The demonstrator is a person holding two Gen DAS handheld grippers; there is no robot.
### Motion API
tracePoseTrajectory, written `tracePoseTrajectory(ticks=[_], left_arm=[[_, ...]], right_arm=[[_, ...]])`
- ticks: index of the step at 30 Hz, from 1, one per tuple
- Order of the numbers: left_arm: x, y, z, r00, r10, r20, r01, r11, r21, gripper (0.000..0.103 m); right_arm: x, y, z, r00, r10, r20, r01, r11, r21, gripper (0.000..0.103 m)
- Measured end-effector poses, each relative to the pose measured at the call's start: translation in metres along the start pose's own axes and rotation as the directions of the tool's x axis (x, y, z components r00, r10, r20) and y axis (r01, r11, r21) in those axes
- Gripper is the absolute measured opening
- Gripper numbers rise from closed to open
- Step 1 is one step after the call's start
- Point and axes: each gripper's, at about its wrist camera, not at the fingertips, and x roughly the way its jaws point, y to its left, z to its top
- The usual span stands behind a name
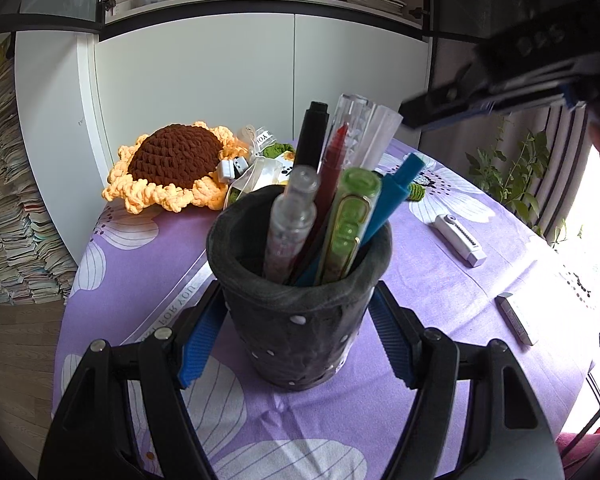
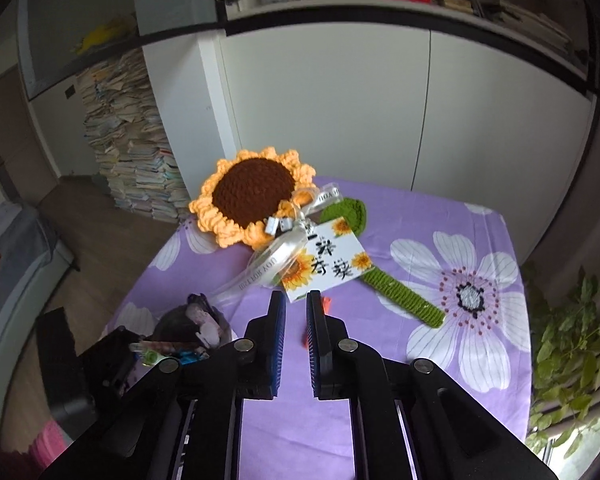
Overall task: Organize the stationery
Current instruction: 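Move the right gripper to the orange utility knife and grasp it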
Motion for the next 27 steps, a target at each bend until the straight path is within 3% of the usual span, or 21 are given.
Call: tracePoseTrajectory(ticks=[3,8,12,14,17,24,27], left_arm=[[0.000,0.000,0.000,1.000,0.000,0.000,0.000,1.000,0.000,0.071],[0.000,0.000,0.000,1.000,-0.001,-0.002,0.001,1.000,-0.001,0.072],[-0.001,-0.001,0.000,1.000,-0.002,-0.003,0.002,1.000,-0.001,0.072],[0.000,-0.001,0.000,1.000,-0.003,-0.005,0.003,1.000,-0.002,0.072],[0.000,-0.001,0.000,1.000,-0.002,-0.004,0.002,1.000,-0.001,0.072],[0.000,-0.001,0.000,1.000,-0.002,-0.005,0.002,1.000,-0.002,0.072],[0.000,-0.001,0.000,1.000,-0.002,-0.004,0.002,1.000,-0.002,0.072]], right_arm=[[0.043,-0.018,-0.010,0.992,0.029,-0.125,-0.018,0.996,0.091,0.011],[0.090,-0.034,-0.030,0.978,0.024,-0.206,0.010,0.986,0.165,0.012],[0.108,-0.038,-0.036,0.969,0.039,-0.244,0.009,0.981,0.194,0.016],[0.111,-0.037,-0.036,0.968,0.052,-0.244,-0.003,0.980,0.199,0.028],[0.113,-0.034,-0.035,0.971,0.039,-0.235,0.008,0.981,0.194,0.036],[0.124,-0.019,-0.039,0.968,-0.008,-0.249,0.038,0.993,0.115,0.035],[0.125,-0.015,-0.040,0.967,-0.057,-0.246,0.077,0.995,0.071,0.014]])
